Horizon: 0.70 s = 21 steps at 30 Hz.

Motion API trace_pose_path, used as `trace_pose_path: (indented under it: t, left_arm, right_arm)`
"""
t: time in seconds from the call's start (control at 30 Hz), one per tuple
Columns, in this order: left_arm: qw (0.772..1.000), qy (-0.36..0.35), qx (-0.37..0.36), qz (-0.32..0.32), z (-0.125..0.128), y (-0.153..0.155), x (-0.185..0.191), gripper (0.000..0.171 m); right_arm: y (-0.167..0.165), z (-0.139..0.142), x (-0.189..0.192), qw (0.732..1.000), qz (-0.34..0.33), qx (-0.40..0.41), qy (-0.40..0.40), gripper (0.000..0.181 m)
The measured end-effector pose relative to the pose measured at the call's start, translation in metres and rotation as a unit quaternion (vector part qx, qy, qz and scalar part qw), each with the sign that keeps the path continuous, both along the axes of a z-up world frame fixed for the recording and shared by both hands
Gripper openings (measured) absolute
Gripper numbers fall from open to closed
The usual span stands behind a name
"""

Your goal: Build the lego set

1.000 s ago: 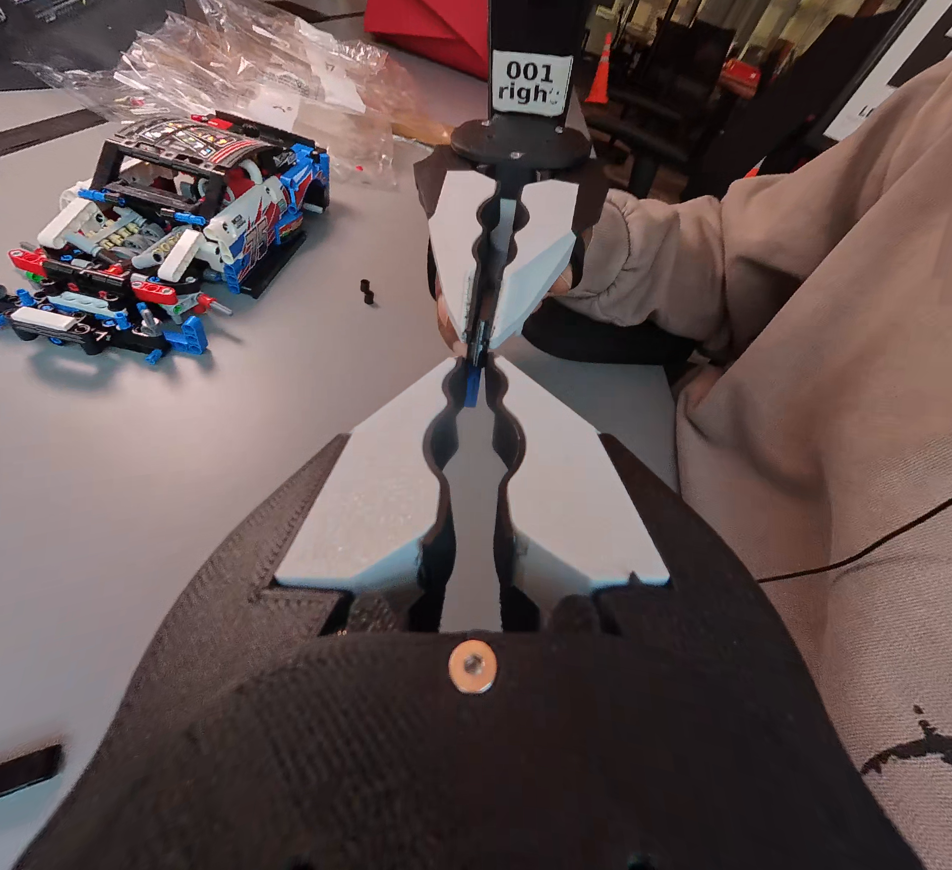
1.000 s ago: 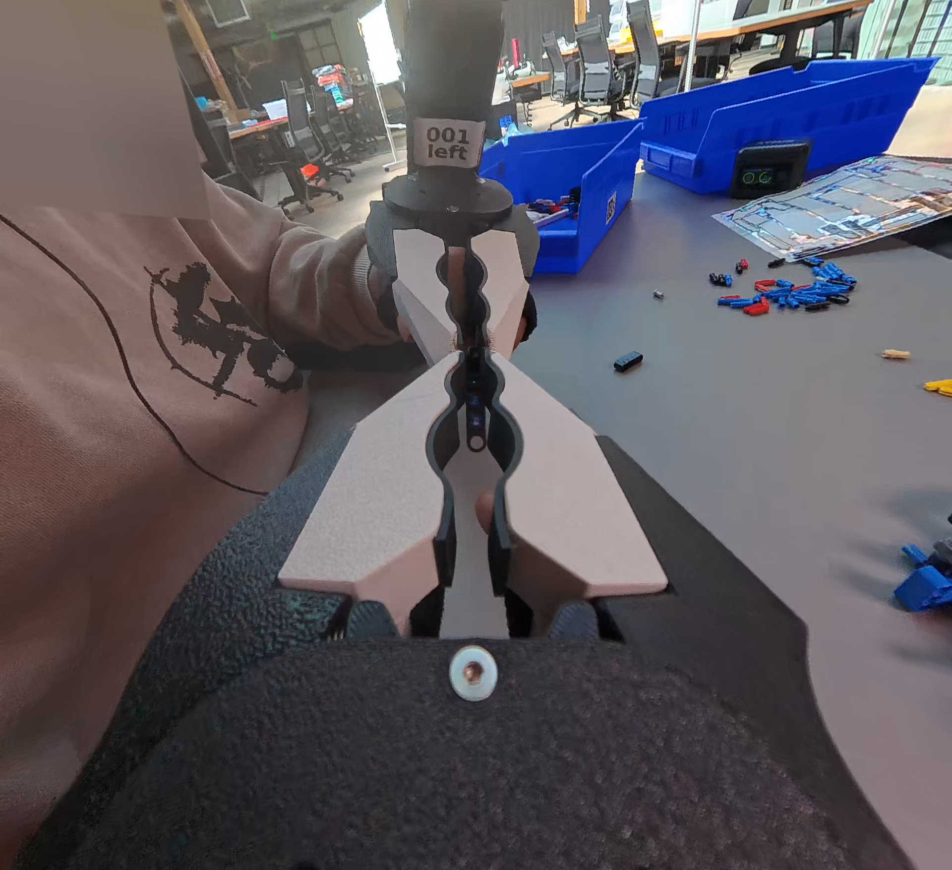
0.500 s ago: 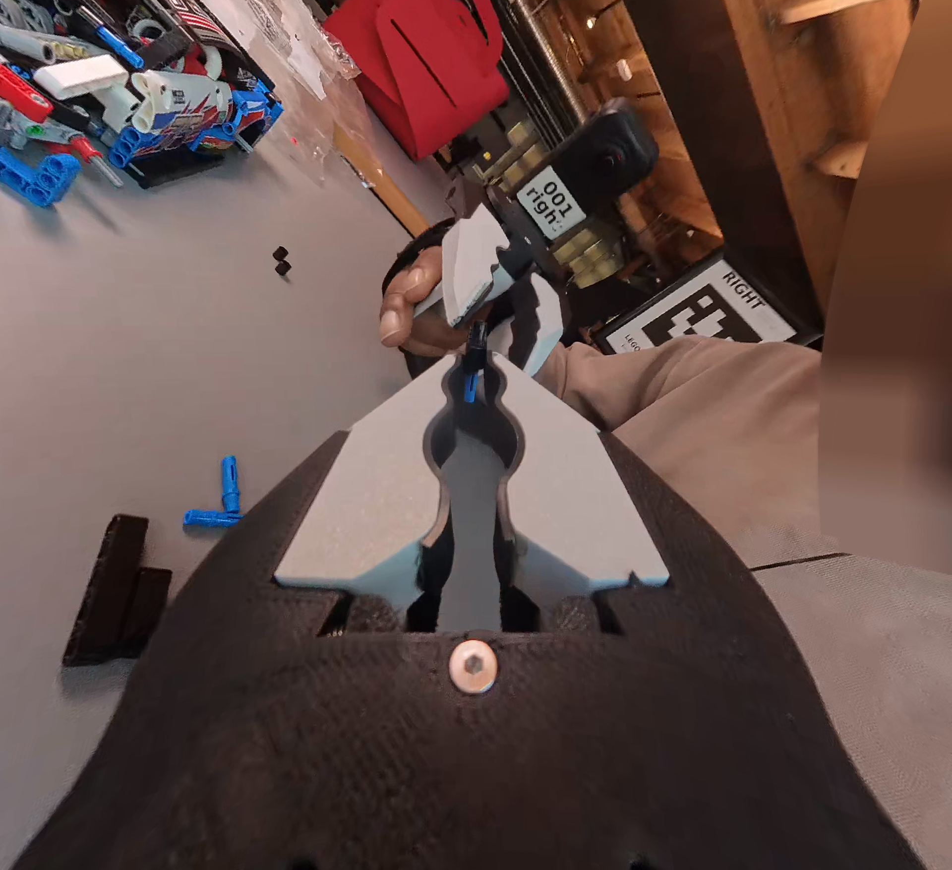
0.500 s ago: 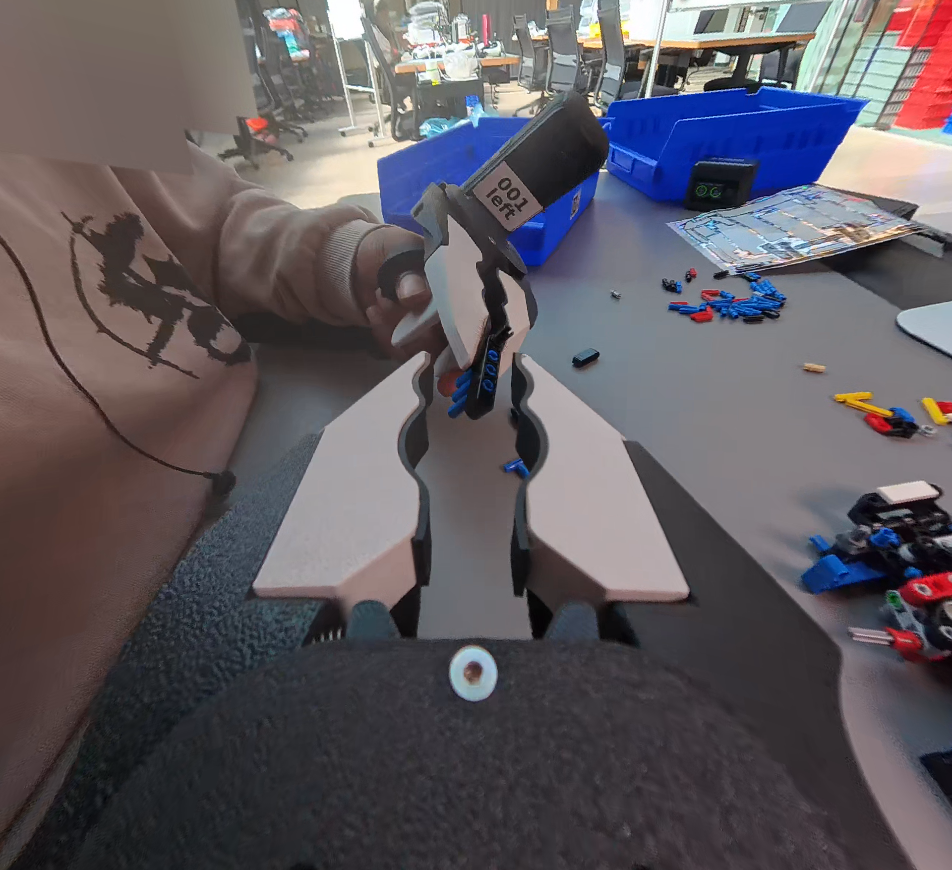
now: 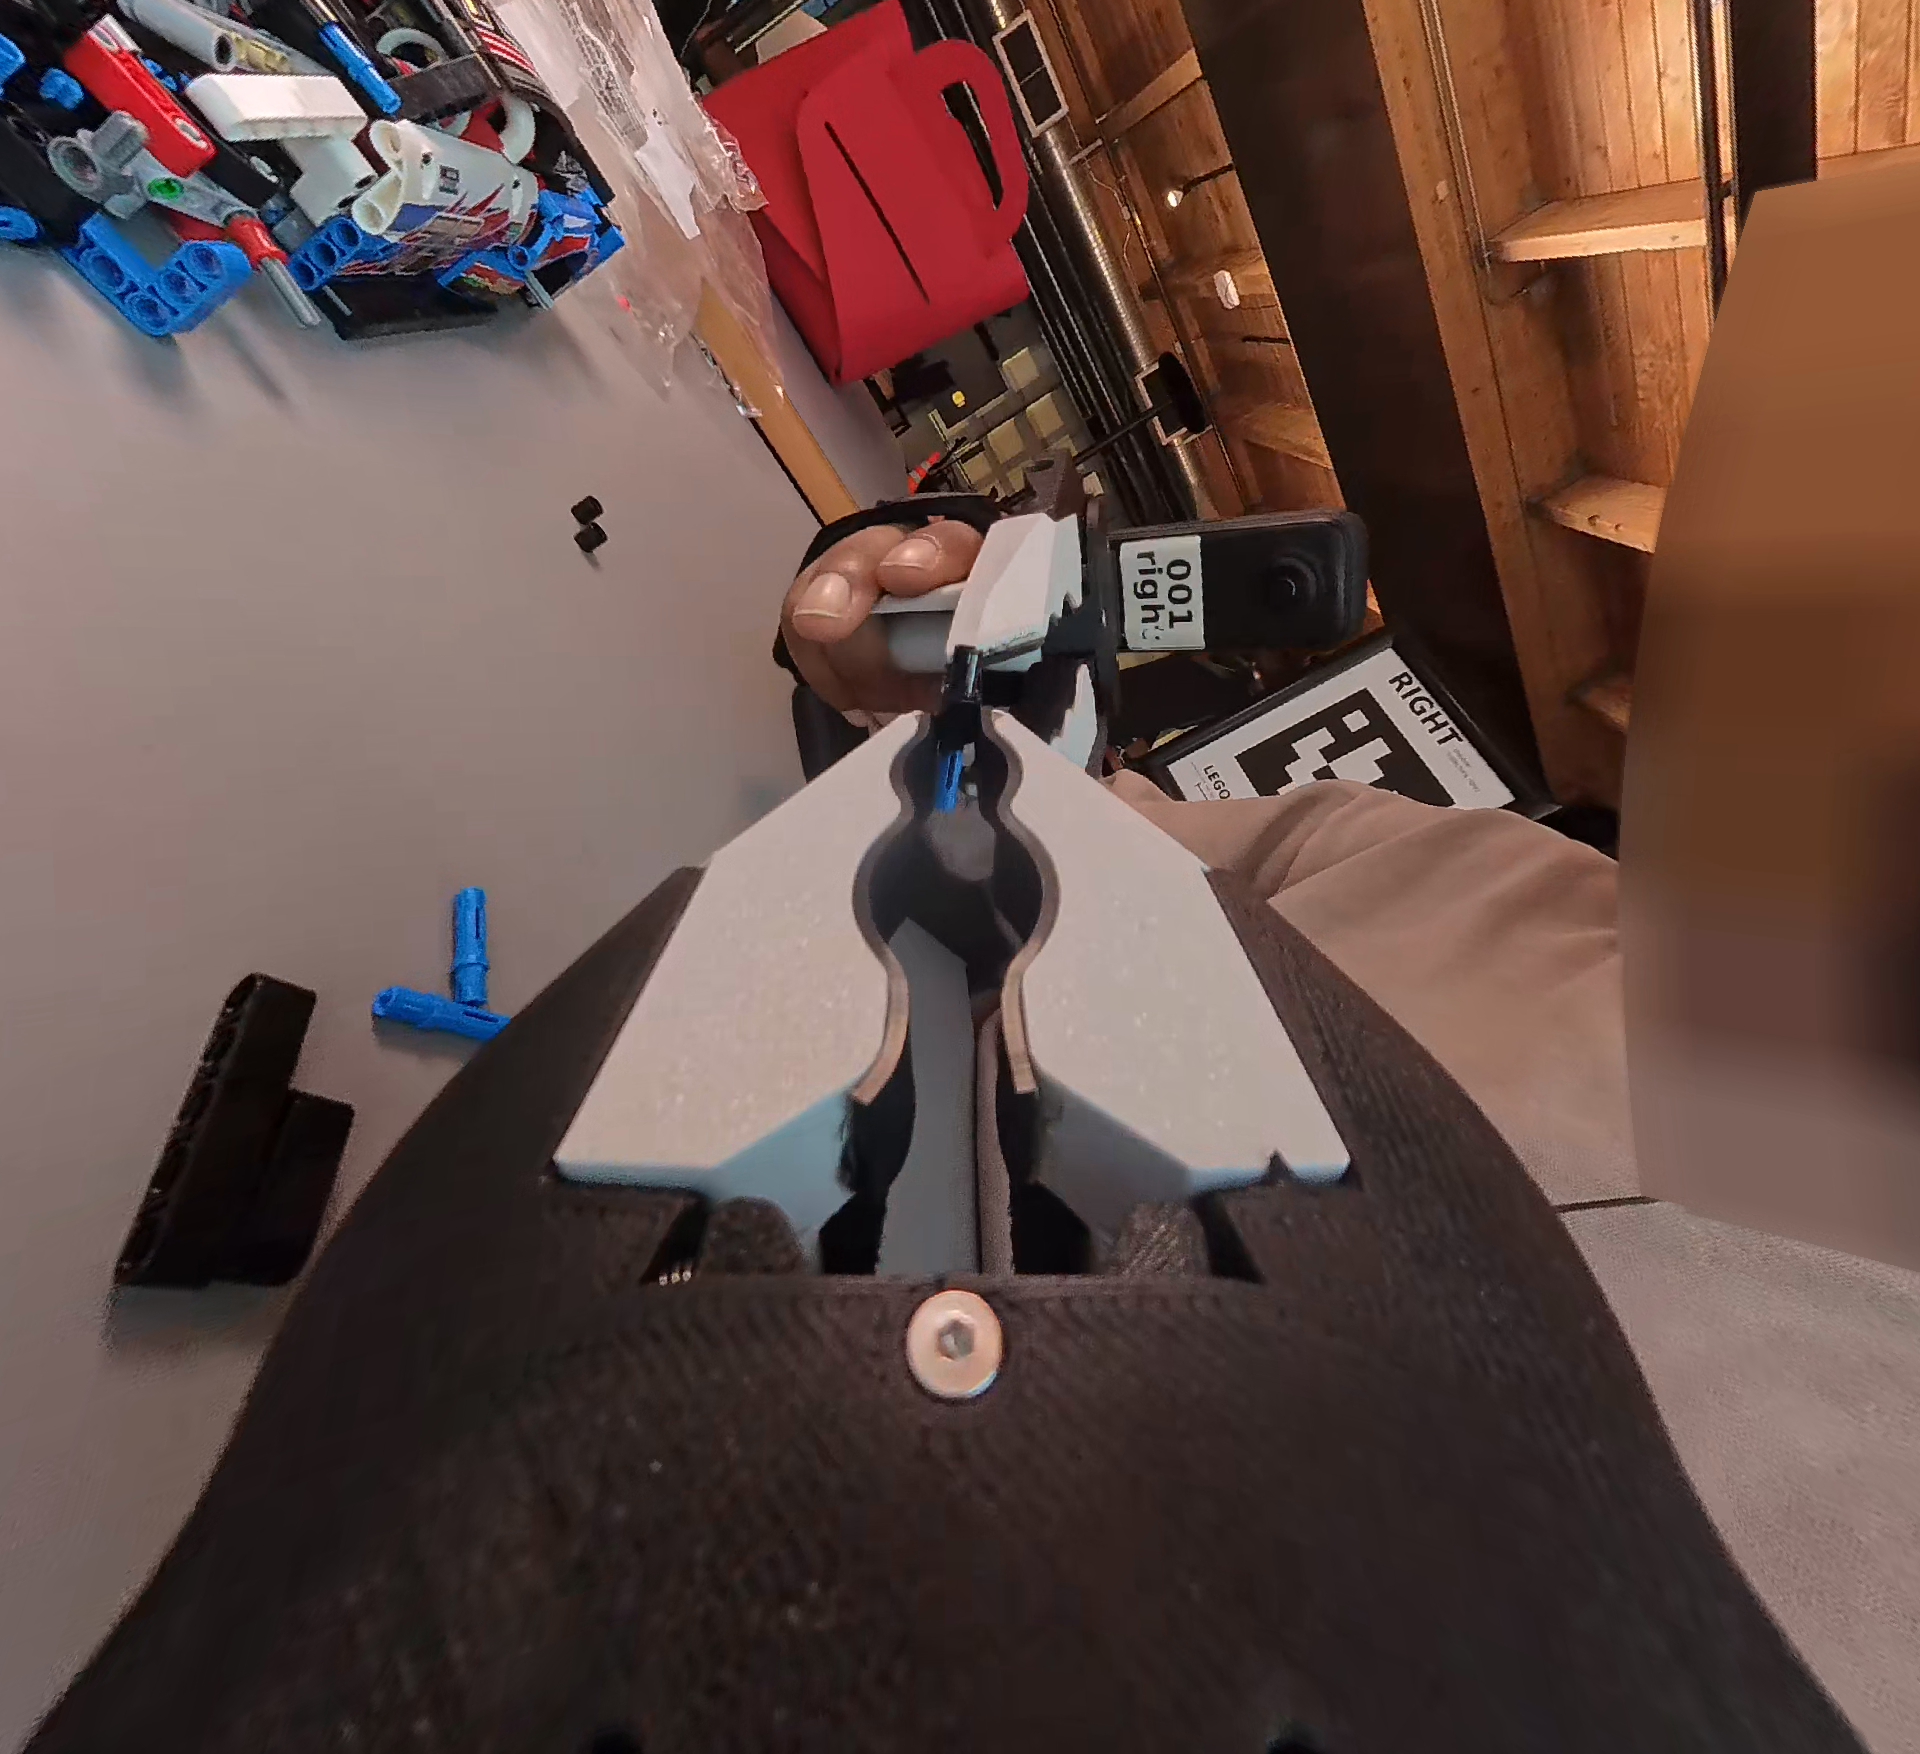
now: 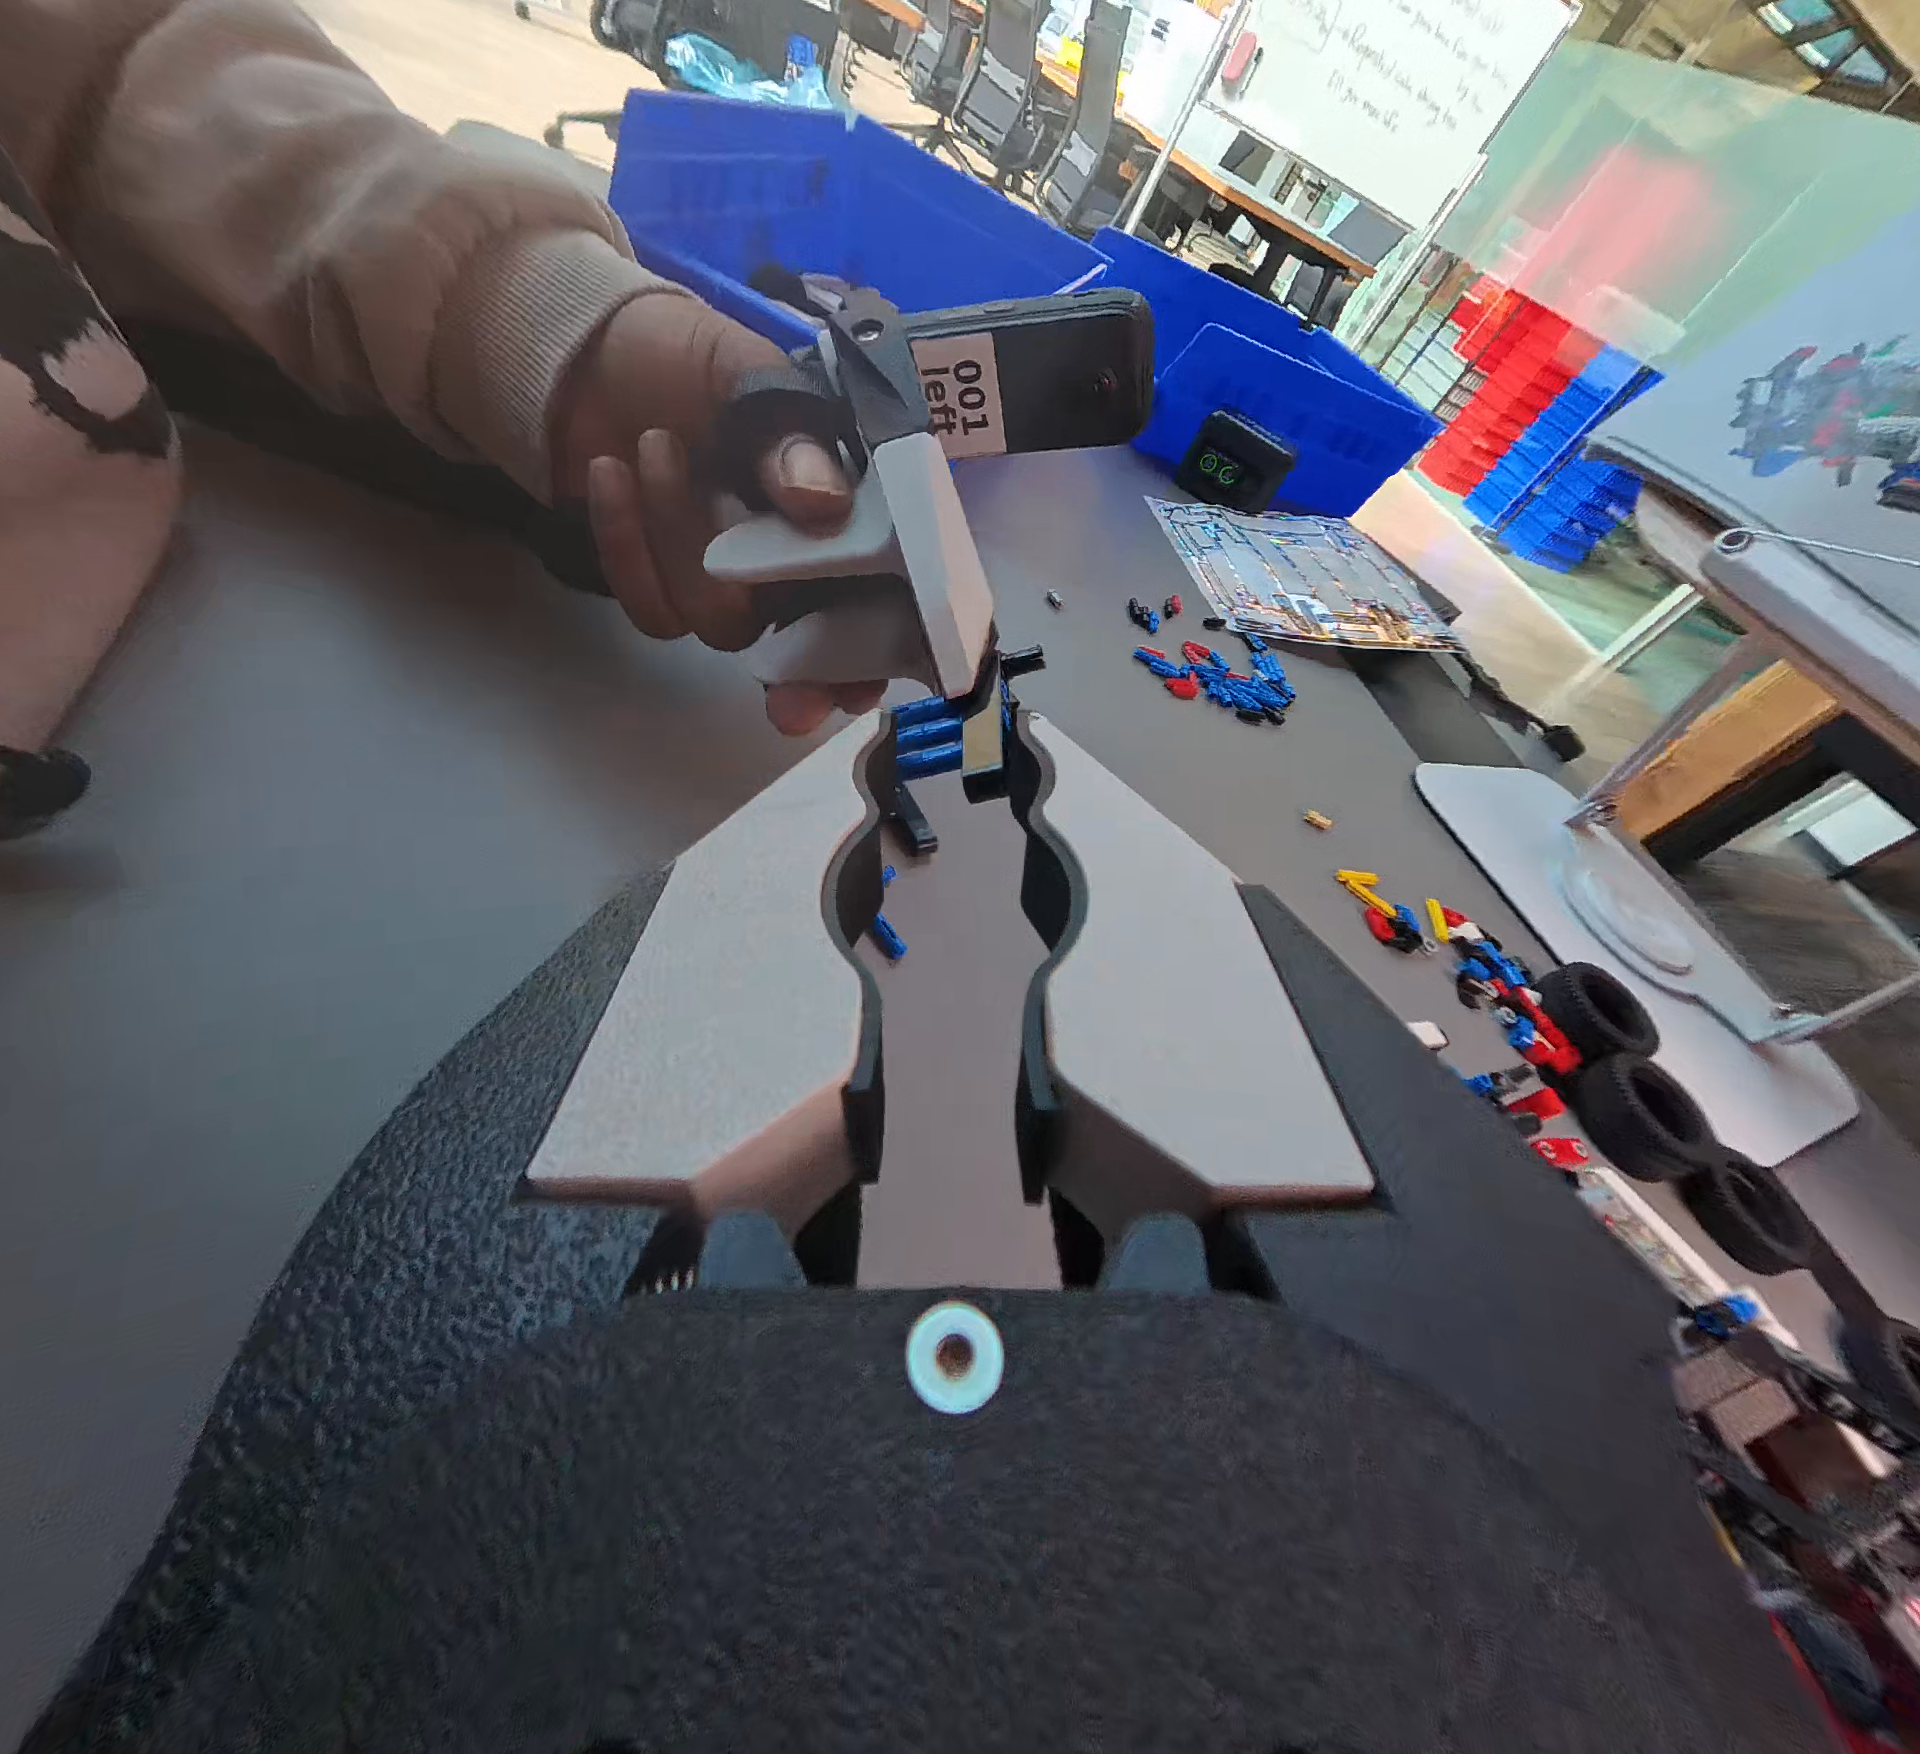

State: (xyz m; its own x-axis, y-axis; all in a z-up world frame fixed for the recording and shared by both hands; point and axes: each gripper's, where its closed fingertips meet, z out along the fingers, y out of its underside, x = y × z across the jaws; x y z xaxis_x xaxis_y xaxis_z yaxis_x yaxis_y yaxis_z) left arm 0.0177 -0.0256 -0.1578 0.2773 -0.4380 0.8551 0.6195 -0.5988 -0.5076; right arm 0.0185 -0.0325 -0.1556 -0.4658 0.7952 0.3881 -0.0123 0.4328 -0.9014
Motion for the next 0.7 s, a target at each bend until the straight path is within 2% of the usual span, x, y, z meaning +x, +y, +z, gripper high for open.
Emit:
trace_pose_path:
  t: [0.13,0.37,0.57,0.7]
  left_arm:
    - [1.000,-0.003,-0.007,-0.007,-0.003,-0.001,0.003,0.005]
    - [1.000,0.007,0.007,-0.025,-0.001,-0.004,0.009,0.005]
    - [0.996,0.076,0.031,-0.016,-0.003,-0.005,0.007,0.012]
    - [0.994,0.102,0.041,-0.024,-0.004,-0.008,0.010,0.007]
  right_arm:
    - [0.003,-0.003,-0.001,1.000,-0.010,0.028,0.005,0.010]
    - [0.002,0.000,0.005,0.999,0.018,-0.038,-0.027,0.006]
    - [0.001,-0.002,0.011,0.988,0.051,-0.122,-0.085,0.006]
    - [-0.001,-0.005,0.012,0.985,0.061,-0.130,-0.097,0.006]
